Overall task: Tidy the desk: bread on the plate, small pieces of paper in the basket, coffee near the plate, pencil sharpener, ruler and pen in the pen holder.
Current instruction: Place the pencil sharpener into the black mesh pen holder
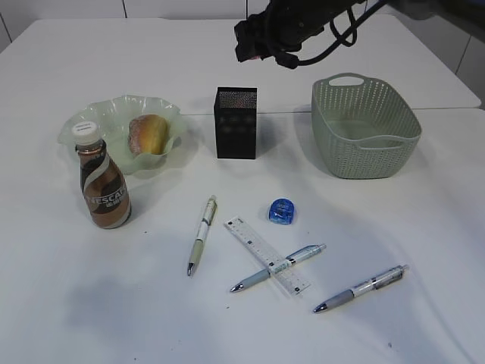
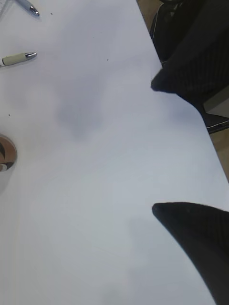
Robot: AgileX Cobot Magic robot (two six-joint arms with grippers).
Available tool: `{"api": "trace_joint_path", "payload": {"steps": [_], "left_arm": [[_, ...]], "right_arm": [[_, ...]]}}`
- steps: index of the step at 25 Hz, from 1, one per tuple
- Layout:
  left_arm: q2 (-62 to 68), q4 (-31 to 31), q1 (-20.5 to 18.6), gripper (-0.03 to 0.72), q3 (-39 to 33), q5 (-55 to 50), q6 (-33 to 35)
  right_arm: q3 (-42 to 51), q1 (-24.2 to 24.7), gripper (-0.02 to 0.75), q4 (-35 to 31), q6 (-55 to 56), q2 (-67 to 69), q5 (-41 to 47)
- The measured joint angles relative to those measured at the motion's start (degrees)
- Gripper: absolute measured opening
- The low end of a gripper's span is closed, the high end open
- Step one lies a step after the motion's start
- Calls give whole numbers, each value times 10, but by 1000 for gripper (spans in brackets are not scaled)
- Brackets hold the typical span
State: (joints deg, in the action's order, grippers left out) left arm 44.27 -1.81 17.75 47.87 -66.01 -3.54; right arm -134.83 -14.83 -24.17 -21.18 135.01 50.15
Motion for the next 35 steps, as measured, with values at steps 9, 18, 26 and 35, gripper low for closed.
{"api": "trace_joint_path", "payload": {"steps": [9, 18, 26, 35], "left_arm": [[0, 0, 0, 501, 0, 12, 0], [0, -1, 0, 501, 0, 13, 0], [0, -1, 0, 501, 0, 13, 0], [0, -1, 0, 501, 0, 13, -1]], "right_arm": [[0, -5, 354, -11, -26, 43, -23], [-1, -24, 354, -12, -47, 69, -46], [-1, -25, 354, -3, -48, 69, -74], [-1, -25, 354, 0, -48, 79, -87]]}}
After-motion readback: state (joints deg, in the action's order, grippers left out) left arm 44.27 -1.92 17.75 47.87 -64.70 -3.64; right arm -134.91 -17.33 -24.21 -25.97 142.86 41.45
